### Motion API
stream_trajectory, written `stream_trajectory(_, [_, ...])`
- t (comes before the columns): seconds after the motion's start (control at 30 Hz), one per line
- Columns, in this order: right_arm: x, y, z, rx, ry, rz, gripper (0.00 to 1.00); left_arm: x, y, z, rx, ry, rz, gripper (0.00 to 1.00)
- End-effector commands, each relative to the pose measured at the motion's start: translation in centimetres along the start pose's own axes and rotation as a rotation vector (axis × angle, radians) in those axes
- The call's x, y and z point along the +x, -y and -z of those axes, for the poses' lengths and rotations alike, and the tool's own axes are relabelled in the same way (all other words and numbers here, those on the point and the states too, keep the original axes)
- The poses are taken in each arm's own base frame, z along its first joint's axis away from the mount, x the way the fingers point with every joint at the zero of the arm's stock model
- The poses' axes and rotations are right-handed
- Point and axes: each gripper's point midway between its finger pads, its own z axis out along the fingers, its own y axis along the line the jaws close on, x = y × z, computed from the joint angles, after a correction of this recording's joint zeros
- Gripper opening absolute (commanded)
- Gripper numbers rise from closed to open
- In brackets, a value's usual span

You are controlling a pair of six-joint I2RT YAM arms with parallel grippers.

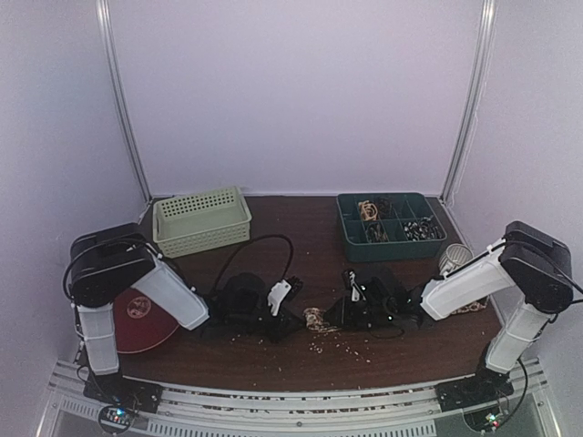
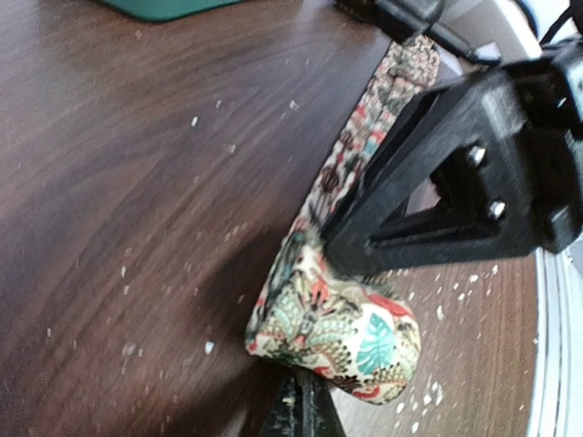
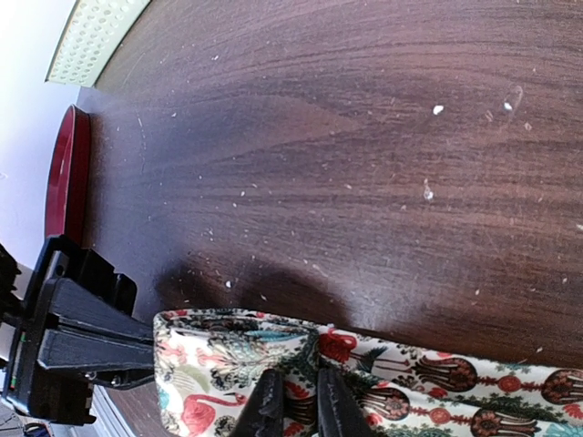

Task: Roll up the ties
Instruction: Roll the tie at the center of the board.

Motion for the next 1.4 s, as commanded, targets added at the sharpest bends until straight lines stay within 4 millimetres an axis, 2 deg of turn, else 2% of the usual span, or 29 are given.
stream_trajectory(0.0, [0.4, 1.4, 0.4, 0.031, -0.005, -0.01, 0.15, -2.9, 1.6, -0.7, 0.064, 0.074, -0.039, 0.0])
stream_trajectory(0.17, [0.0, 1.2, 1.0, 0.022, 0.011, -0.001, 0.18, -4.0, 2.0, -0.8, 0.07, 0.088, -0.057, 0.0])
stream_trajectory(0.37, [-0.3, 1.2, 1.5, 0.01, 0.029, 0.002, 0.16, -4.3, 2.0, -1.1, 0.072, 0.083, -0.068, 0.0])
stream_trajectory(0.7, [-1.0, 2.2, 2.7, 0.043, 0.082, 0.013, 0.13, -4.5, 2.5, -2.2, 0.1, 0.048, -0.092, 0.0])
stream_trajectory(0.8, [-1.4, 3.0, 3.4, 0.078, 0.122, 0.006, 0.12, -4.4, 2.8, -2.5, 0.115, 0.04, -0.091, 0.0])
stream_trajectory(0.97, [-2.5, 4.8, 5.3, 0.162, 0.214, -0.003, 0.17, -4.3, 3.2, -3.4, 0.126, 0.025, -0.096, 0.0])
stream_trajectory(1.17, [-3.6, 3.4, 6.9, 0.115, 0.265, 0.006, 0.31, -5.4, 3.7, -4.6, 0.133, 0.036, -0.123, 0.0])
stream_trajectory(1.27, [-3.8, 2.6, 6.9, 0.07, 0.245, 0.01, 0.37, -5.9, 3.6, -5.3, 0.123, 0.034, -0.138, 0.0])
stream_trajectory(1.37, [-3.8, 2.9, 6.4, 0.061, 0.224, -0.002, 0.41, -5.7, 3.5, -6.1, 0.117, 0.021, -0.145, 0.0])
